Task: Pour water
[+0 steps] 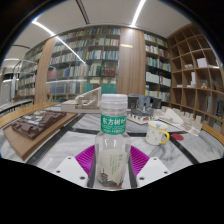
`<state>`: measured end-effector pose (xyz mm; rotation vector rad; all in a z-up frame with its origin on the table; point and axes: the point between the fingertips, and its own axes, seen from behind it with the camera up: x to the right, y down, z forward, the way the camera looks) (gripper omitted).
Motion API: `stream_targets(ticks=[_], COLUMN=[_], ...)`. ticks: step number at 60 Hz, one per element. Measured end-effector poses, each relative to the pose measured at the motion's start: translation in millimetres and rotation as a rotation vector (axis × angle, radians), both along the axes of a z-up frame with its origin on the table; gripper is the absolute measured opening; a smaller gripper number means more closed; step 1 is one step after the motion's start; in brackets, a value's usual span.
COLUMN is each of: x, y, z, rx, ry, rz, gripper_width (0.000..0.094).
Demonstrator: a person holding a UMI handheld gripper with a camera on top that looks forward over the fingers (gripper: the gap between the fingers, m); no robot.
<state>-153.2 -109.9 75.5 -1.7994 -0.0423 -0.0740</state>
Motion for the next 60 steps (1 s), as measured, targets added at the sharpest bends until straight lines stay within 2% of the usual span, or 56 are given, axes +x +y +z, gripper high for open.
stream_targets(ticks=[6, 16, 24, 30, 41, 46, 52, 54, 58, 60], x=[-1.2, -18.2, -42.0, -47.0, -40.8, -16.9, 29.2, 37.2, 67.3, 70.7], y=[-0.4, -0.2, 7.6, 24.7, 71.5, 89.6, 117.9, 134.8, 142.7, 156.3], z=[0.2, 26.3, 93.3, 148.2, 216.5, 229.1, 222.1, 211.5, 199.3, 185.9], rx=[-0.002, 0.020, 0.087, 0.138, 0.084, 0.036, 0.007, 0.015, 0.000, -0.005], ry=[0.028, 0.097, 0.291, 0.534, 1.127, 1.441, 1.802, 1.891, 2.080, 2.143], rz=[0.011, 0.085, 0.193, 0.305, 0.481, 0.491, 0.464, 0.438, 0.435, 0.399], gripper_width=[0.0415, 0.0403, 0.0401, 0.0399, 0.0398, 0.0397, 0.0396, 0.0395, 0.0397, 0.0399])
